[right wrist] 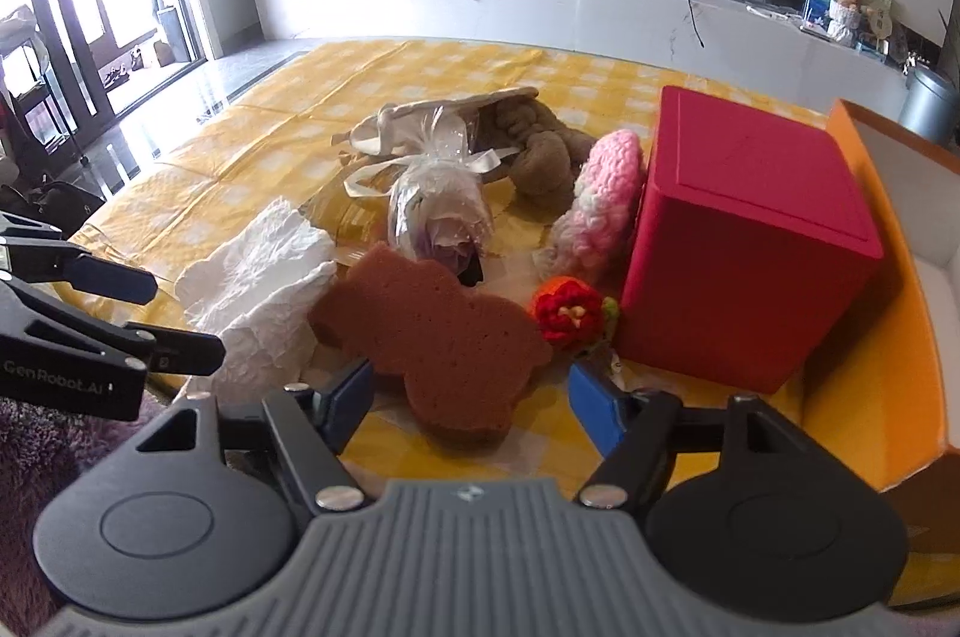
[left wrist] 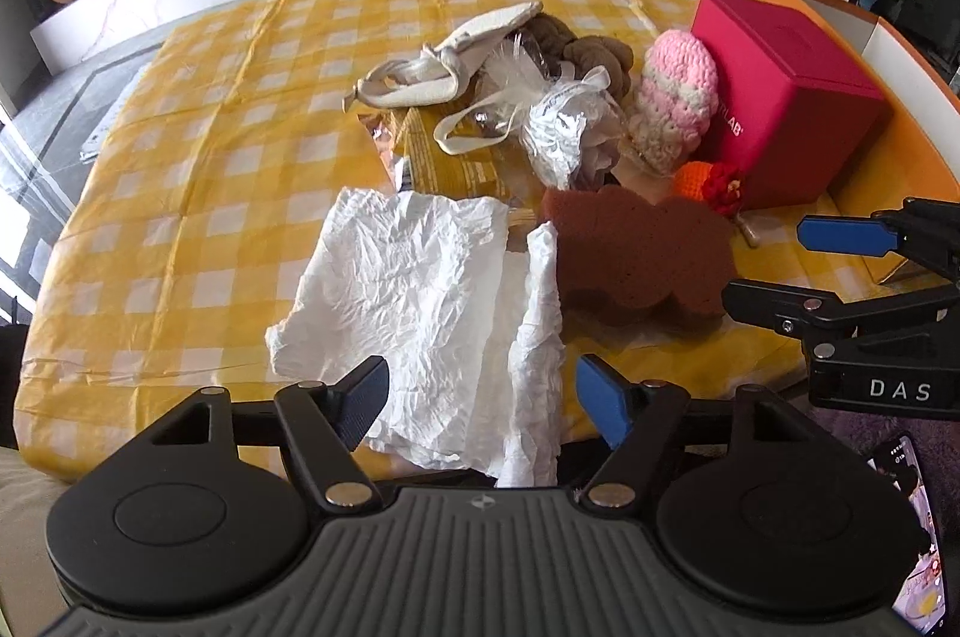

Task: Organize soft objects
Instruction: 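Reach the left tool to the white crumpled cloth and grasp it, then grasp the cream fuzzy pad by its strap with the right tool while the left tool holds the cloth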

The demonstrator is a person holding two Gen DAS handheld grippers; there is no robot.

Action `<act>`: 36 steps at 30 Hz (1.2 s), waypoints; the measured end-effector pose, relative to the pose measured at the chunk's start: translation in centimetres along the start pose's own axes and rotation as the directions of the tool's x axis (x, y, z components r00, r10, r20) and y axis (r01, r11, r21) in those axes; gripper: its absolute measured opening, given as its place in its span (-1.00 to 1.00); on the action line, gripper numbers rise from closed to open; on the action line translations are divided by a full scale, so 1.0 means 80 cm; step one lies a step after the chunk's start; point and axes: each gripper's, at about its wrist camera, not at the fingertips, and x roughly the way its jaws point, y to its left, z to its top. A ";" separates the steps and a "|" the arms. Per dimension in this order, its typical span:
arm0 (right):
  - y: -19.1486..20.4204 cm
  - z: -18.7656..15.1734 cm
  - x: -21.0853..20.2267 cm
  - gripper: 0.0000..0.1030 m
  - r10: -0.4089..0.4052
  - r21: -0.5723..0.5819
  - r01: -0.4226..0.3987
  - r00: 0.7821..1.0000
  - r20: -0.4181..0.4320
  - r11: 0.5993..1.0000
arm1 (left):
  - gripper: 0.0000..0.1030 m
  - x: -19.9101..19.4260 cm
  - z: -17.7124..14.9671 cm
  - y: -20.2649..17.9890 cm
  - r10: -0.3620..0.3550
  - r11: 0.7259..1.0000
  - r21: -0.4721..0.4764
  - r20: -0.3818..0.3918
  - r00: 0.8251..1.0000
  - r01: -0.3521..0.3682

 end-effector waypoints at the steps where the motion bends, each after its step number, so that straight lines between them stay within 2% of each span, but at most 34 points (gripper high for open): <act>1: -0.001 0.000 0.006 0.39 0.003 0.006 -0.003 1.000 -0.013 1.000 | 0.63 0.007 0.004 0.000 -0.003 1.000 0.001 -0.020 1.000 0.003; 7: -0.008 0.000 0.027 0.44 0.011 0.023 -0.009 0.998 -0.054 1.000 | 0.63 0.041 0.021 0.003 0.040 0.999 0.006 -0.115 0.993 -0.040; 9: -0.009 0.000 0.033 0.44 0.012 0.029 -0.010 0.998 -0.068 1.000 | 0.59 0.051 0.023 0.006 0.079 0.997 -0.006 -0.149 0.986 -0.081; 12: -0.010 0.000 0.037 0.44 0.014 0.033 -0.012 0.997 -0.074 0.999 | 0.55 0.060 0.024 0.014 0.084 0.995 -0.042 -0.180 0.980 -0.093; 15: -0.009 0.002 0.037 0.44 0.015 0.029 -0.013 0.998 -0.069 0.999 | 0.29 0.064 0.023 0.022 0.061 0.994 -0.077 -0.198 0.978 -0.078; 17: -0.007 0.004 0.037 0.44 0.017 0.024 -0.016 0.998 -0.064 1.000 | -0.03 0.066 0.021 0.028 0.038 0.993 -0.102 -0.203 0.978 -0.060; 18: -0.007 0.005 0.037 0.44 0.019 0.022 -0.017 0.998 -0.061 1.000 | -0.09 0.066 0.022 0.032 0.029 0.992 -0.115 -0.204 0.979 -0.053; 20: -0.004 0.008 0.035 0.44 0.019 0.017 -0.018 0.998 -0.052 1.000 | -0.36 0.064 0.021 0.038 0.014 0.989 -0.140 -0.198 0.980 -0.043; 23: -0.001 0.014 0.034 0.44 0.020 0.008 -0.020 0.999 -0.035 1.000 | -0.59 0.058 0.020 0.047 -0.006 0.984 -0.175 -0.174 0.985 -0.025; 26: 0.002 0.022 0.031 0.44 0.022 -0.002 -0.022 1.000 -0.016 1.000 | -0.66 0.044 0.017 0.060 -0.023 0.976 -0.219 -0.116 0.993 -0.003; 31: 0.010 0.043 0.032 0.44 0.043 -0.030 -0.042 0.999 0.013 0.999 | -0.73 -0.006 0.013 0.081 -0.031 0.957 -0.289 0.006 1.000 0.031; 36: 0.020 0.082 0.047 0.44 0.070 -0.066 -0.067 0.996 0.049 0.996 | -0.74 -0.051 0.030 0.101 0.001 0.933 -0.357 0.132 0.991 0.047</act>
